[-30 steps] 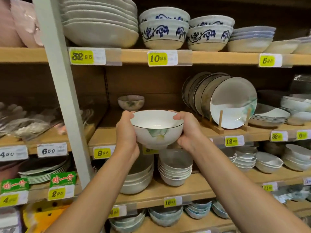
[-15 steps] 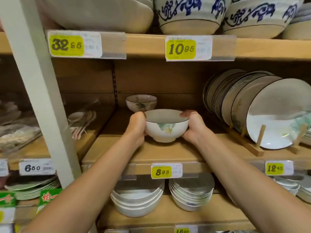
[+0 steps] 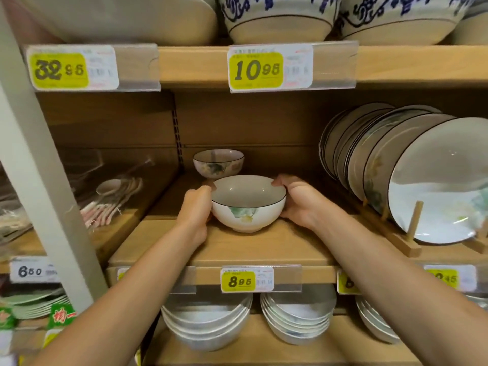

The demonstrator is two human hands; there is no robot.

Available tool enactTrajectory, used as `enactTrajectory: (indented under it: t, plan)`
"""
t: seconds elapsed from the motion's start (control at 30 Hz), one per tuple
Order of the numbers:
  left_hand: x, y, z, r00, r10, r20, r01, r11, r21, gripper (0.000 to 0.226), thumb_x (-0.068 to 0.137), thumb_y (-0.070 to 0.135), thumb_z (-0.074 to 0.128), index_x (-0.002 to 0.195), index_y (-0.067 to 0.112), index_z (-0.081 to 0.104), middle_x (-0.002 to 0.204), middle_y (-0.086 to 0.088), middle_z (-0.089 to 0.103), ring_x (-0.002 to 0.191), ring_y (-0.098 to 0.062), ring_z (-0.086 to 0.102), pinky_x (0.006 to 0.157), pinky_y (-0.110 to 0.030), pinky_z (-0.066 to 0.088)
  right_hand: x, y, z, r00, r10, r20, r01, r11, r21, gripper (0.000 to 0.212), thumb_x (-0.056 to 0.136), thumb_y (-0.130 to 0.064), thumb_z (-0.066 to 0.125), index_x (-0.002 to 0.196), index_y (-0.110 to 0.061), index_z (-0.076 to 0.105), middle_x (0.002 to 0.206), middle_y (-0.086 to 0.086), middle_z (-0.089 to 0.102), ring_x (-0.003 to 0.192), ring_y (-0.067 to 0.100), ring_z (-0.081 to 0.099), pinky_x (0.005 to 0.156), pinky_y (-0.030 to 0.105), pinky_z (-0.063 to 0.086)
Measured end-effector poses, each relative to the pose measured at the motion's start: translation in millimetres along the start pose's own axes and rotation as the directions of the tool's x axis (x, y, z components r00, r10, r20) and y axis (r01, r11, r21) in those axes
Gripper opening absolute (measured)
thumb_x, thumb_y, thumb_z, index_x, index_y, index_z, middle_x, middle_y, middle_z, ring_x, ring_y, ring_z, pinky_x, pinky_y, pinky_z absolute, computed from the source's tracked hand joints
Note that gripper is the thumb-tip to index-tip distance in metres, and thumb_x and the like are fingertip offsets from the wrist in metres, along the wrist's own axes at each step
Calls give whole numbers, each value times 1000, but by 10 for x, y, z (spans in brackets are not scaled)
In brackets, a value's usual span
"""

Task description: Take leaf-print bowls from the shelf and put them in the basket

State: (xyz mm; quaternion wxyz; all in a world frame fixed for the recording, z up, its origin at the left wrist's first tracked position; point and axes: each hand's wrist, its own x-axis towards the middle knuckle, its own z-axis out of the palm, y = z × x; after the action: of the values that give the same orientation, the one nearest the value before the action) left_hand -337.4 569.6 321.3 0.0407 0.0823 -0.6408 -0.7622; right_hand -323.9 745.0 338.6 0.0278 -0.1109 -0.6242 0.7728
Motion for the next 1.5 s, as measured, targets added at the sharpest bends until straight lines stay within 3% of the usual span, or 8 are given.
enactTrajectory:
  t: [0.13,0.33,0.6,0.77,0.93,1.23,1.4,1.5]
  plan:
    - [-322,-167,81,976,179,-122,-163,978,128,85,81,43,62,153,27,18,153,-4,30,132,-24,40,104,-39,39,225,-267,-4,985,-173,28,165,863,-477,31,93,-24,53,123,-25,60,120,-3,56,112,20,50,98,37,43]
    - [-495,-241,324,998,42,-39,-47,990,-131,67,90,18,58,147,20,23,127,-8,57,95,-12,59,67,-23,47,437,-186,-26,935,28,354,89,947,-308,41,93,-1,42,132,-4,54,121,15,63,103,27,63,86,34,53]
    - [-244,-65,176,996,-77,-48,65,975,-214,27,81,2,45,105,10,54,106,-13,59,95,-29,59,84,-40,51,376,-99,14,994,26,110,-5,983,-181,30,92,6,43,94,-14,66,100,9,65,89,25,62,67,32,53]
    - [-61,137,24,984,-164,70,172,976,-134,29,87,5,40,103,15,62,79,-6,71,75,-22,69,68,-38,58,352,-236,-71,998,35,57,-8,908,-420,33,89,0,49,119,-11,57,119,12,56,104,30,55,84,43,54]
    - [-25,111,35,986,-158,45,161,983,-89,40,86,16,56,126,15,57,110,-9,67,101,-28,64,86,-42,56,335,-221,-22,948,58,312,8,979,-205,57,88,10,37,135,-16,53,120,10,59,98,24,61,73,31,54]
    - [-203,40,103,994,-112,-2,110,979,-169,46,74,-9,38,114,7,53,92,-11,55,89,-28,59,79,-36,51,210,-74,34,990,-141,-2,130,919,-371,29,95,-2,42,105,-18,64,92,2,59,79,19,55,65,29,48]
    - [-184,184,33,974,-178,142,199,969,-148,50,69,-8,38,112,8,56,106,-13,62,98,-31,63,72,-39,58,187,-294,-38,976,31,214,58,916,-397,54,89,5,41,134,-23,55,121,3,53,115,25,54,94,39,51]
    - [-261,64,46,995,-98,-11,95,982,-160,48,80,6,56,127,12,49,111,-12,60,102,-27,61,91,-44,54,136,-226,-43,966,48,256,17,969,-245,57,86,13,33,130,-14,59,124,9,61,112,27,58,90,34,51]
